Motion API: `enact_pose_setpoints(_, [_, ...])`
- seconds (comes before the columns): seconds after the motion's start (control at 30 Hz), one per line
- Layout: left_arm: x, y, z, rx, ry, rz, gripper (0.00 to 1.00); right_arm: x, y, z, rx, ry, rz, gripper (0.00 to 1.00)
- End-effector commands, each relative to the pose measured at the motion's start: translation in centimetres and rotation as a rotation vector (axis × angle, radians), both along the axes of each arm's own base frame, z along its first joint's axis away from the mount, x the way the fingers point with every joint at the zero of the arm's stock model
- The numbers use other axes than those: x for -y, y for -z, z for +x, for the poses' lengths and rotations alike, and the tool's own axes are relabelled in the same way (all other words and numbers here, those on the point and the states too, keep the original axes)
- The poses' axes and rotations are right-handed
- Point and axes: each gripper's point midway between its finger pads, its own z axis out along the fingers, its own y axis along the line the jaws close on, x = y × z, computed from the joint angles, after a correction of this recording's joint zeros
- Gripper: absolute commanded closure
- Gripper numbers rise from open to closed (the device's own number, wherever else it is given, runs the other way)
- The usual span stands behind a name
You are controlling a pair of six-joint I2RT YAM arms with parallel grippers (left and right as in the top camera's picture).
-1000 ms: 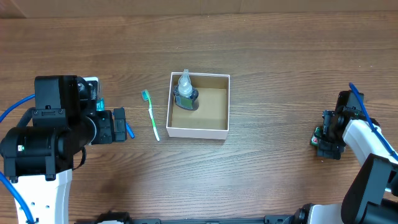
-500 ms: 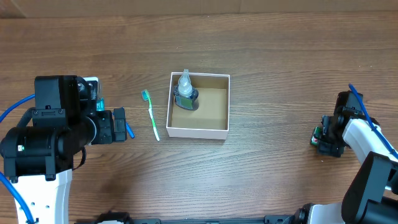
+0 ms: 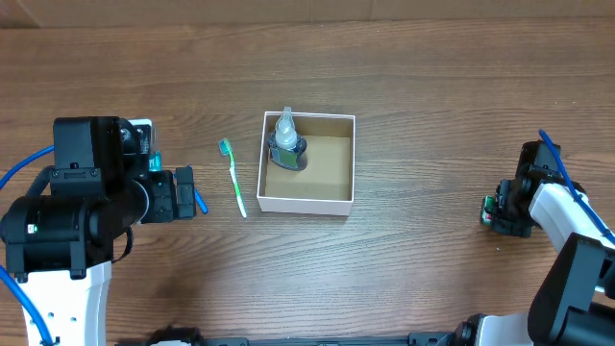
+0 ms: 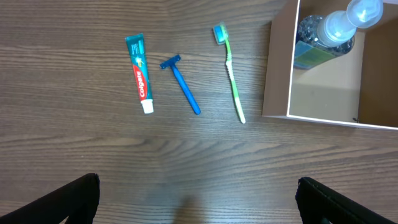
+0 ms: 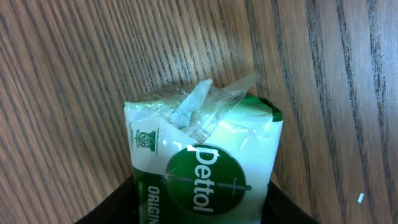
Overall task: Pack container
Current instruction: 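Grasp the green Dettol soap bar with the right gripper, then carry the Dettol bar into the box and release it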
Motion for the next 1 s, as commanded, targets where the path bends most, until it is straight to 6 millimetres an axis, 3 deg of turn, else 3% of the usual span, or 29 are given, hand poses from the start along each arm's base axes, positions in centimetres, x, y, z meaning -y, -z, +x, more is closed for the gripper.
enact_pose_setpoints(0.0, [-0.3,-0.7,0.1,0.021,0.004,0.014,0.0,-1.4,2.2,-1.5,-0.056,-0.003,0.078,0.79])
enact_pose_setpoints(0.13, [-0.3,-0.7,0.1,0.022,0.004,0.014,0.0,-2.1,2.3,-1.2,-0.044,-0.019,0.116,0.78])
enact_pose_setpoints(0.27, [-0.3,-0.7,0.1,0.022,0.004,0.014,0.0,-2.7,2.2,-0.1,-0.007,-0.118,0.142,0.84])
enact_pose_setpoints(0.43, [-0.3,-0.8,0.2,0.026,0.004,0.014,0.0,-3.0,0.8,2.7,0.085,-0.286,0.144,0.96])
enact_pose_setpoints(0.5, [-0.3,-0.8,0.2,0.026,0.004,0.014,0.0,-2.9,-0.3,3.8,0.109,-0.335,0.128,0.96])
enact_pose_setpoints(0.67, [-0.3,-0.8,0.3,0.028,0.004,0.014,0.0,-3.2,-5.3,7.9,0.215,-0.546,0.039,0.96])
enact_pose_setpoints(0.73, [-0.3,-0.8,0.3,0.033,0.004,0.015,0.0,-4.2,-8.2,9.6,0.26,-0.653,-0.002,0.96])
enact_pose_setpoints(0.87, [-0.3,-0.9,0.5,0.039,0.004,0.014,0.0,-9.0,-14.7,12.8,0.395,-0.983,-0.071,0.96])
enact_pose_setpoints(0.97, [-0.3,-1.0,0.6,0.045,0.004,0.014,0.0,-13.8,-19.1,13.9,0.464,-1.251,-0.138,0.96])
